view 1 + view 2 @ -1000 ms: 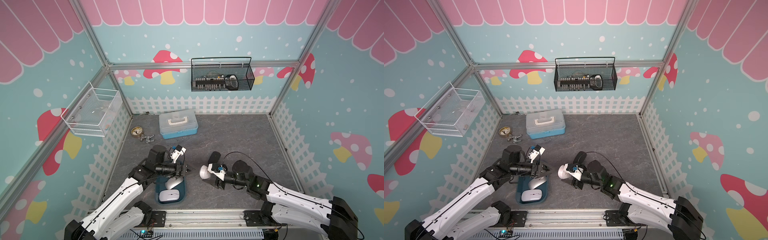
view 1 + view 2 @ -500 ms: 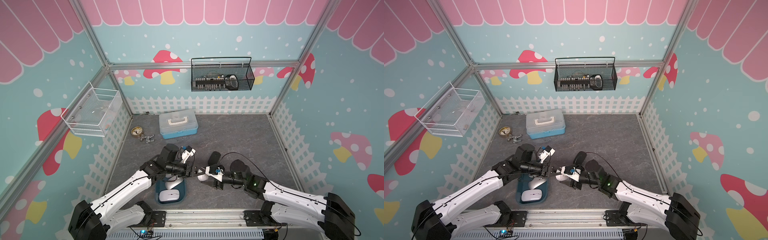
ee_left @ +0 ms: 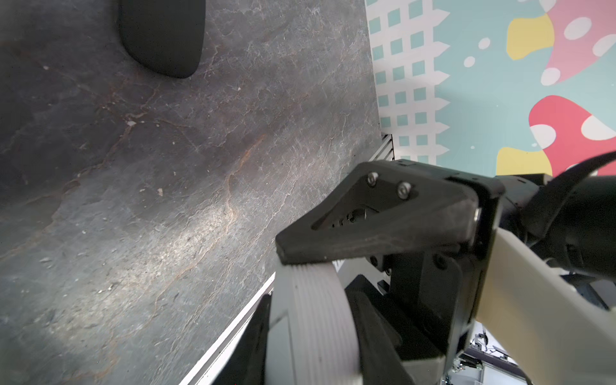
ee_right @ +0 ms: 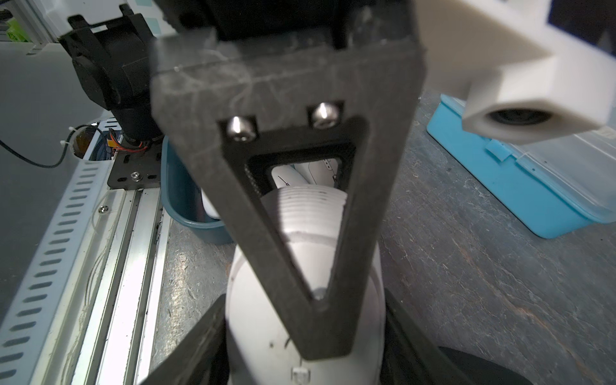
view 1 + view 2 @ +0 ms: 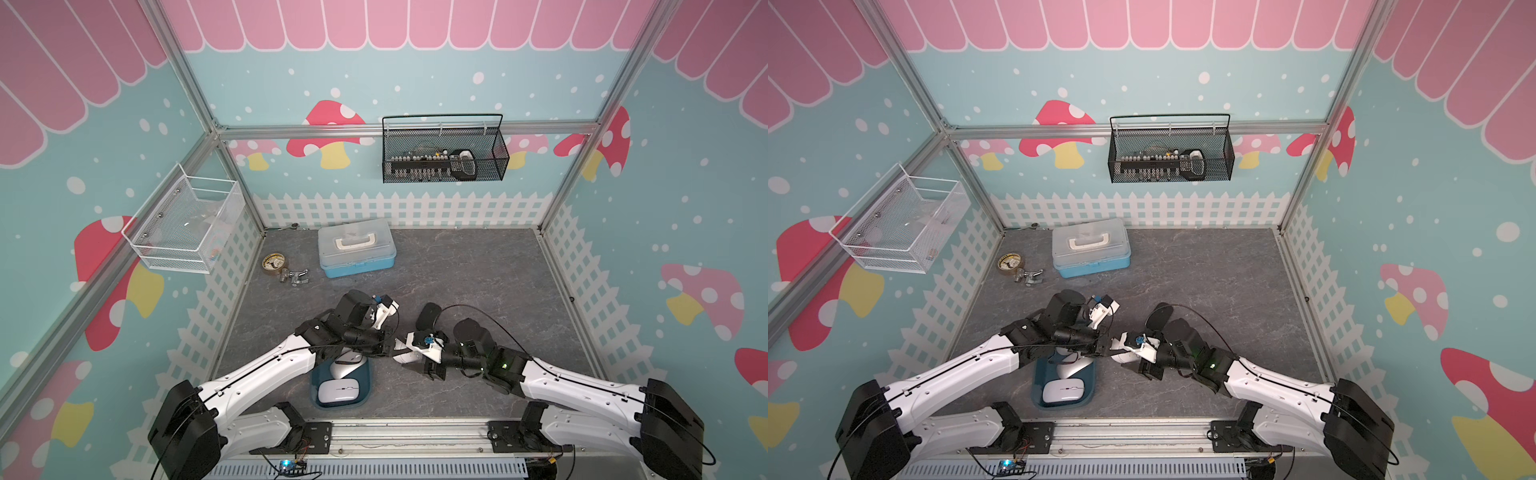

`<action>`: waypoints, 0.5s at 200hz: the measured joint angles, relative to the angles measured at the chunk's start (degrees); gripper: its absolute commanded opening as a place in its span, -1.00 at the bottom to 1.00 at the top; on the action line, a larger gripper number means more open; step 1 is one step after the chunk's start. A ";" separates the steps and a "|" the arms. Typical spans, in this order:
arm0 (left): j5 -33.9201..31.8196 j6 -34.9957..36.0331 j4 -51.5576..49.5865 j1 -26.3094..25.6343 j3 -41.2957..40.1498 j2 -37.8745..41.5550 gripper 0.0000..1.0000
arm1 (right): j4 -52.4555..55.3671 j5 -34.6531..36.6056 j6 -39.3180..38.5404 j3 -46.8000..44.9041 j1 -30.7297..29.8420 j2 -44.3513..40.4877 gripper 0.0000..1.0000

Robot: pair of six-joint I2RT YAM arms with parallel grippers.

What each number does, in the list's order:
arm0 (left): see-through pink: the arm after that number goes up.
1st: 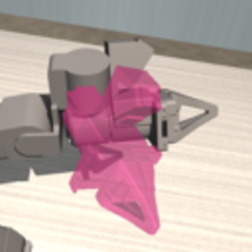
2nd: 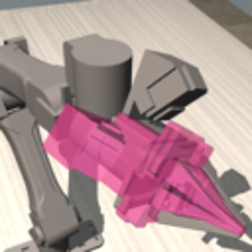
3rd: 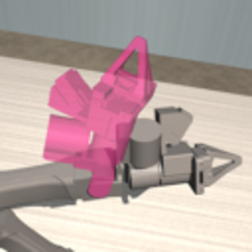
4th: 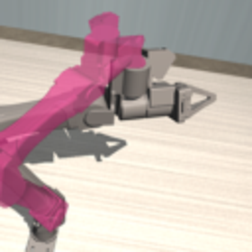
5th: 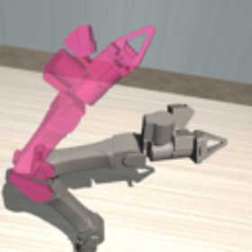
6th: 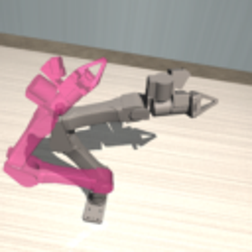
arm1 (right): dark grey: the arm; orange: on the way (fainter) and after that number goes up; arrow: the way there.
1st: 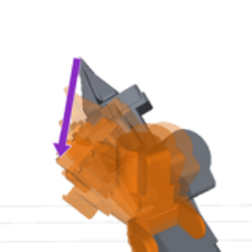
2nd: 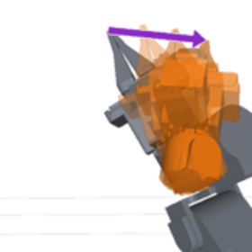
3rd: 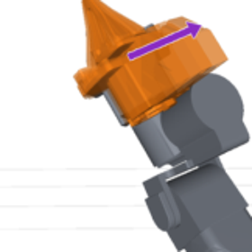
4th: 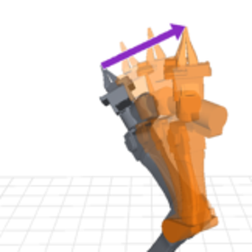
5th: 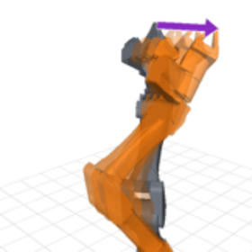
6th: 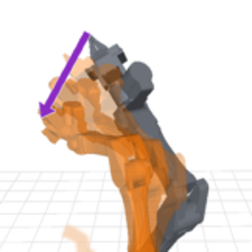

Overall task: Put the mouse in the storage box
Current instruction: Pick up the mouse from the center of the board, then place the mouse in the storage box.

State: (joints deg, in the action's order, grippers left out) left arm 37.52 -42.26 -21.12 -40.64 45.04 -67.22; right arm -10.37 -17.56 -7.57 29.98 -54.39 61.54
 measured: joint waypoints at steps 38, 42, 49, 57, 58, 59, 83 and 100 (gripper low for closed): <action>-2.05 -1.05 0.02 2.34 -2.69 2.36 -0.94 | -0.76 2.86 1.18 1.18 -0.09 0.00 0.98; -2.19 -1.09 -0.07 3.02 -3.28 3.08 -0.94 | -0.76 3.61 1.40 1.25 -0.09 0.00 0.98; -2.08 -1.20 -0.22 5.09 -4.59 4.79 -0.94 | -0.63 5.01 1.79 1.36 -0.09 0.00 0.98; -2.12 -1.25 -0.90 8.41 -6.14 7.21 -0.94 | -0.52 6.47 2.25 1.49 -0.09 -0.02 0.98; -2.03 -1.27 -0.98 9.01 -6.36 7.58 -0.94 | -0.52 6.62 2.29 1.49 -0.09 -0.02 0.98; -1.99 -1.25 -1.07 9.29 -6.47 7.76 -0.94 | -0.50 6.93 2.36 1.51 -0.09 -0.02 0.98; -2.75 -0.76 -5.31 22.53 -8.96 14.36 -0.92 | -0.33 11.43 3.72 1.51 -0.09 -0.72 0.98; -3.34 -0.37 -8.70 29.24 -9.44 17.73 -0.93 | -0.42 13.97 4.37 1.51 -0.09 -1.73 0.98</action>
State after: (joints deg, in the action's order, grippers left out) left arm 34.17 -42.63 -29.82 -11.40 35.59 -49.50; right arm -10.79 -3.60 -3.20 31.48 -54.48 59.81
